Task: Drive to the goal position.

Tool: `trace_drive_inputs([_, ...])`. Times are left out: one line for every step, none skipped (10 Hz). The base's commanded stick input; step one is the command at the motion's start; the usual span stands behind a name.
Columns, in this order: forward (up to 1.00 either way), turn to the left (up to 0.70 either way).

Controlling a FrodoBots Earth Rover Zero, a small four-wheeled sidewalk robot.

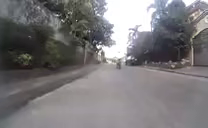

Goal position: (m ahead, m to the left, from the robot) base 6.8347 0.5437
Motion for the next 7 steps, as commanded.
trace_drive_inputs([1.0,0.01])
trace_drive_inputs([1.0,0.01])
trace_drive_inputs([1.0,0.01])
trace_drive_inputs([1.0,0.01])
trace_drive_inputs([1.0,0.01])
trace_drive_inputs([1.0,0.01])
trace_drive_inputs([1.0,0.01])
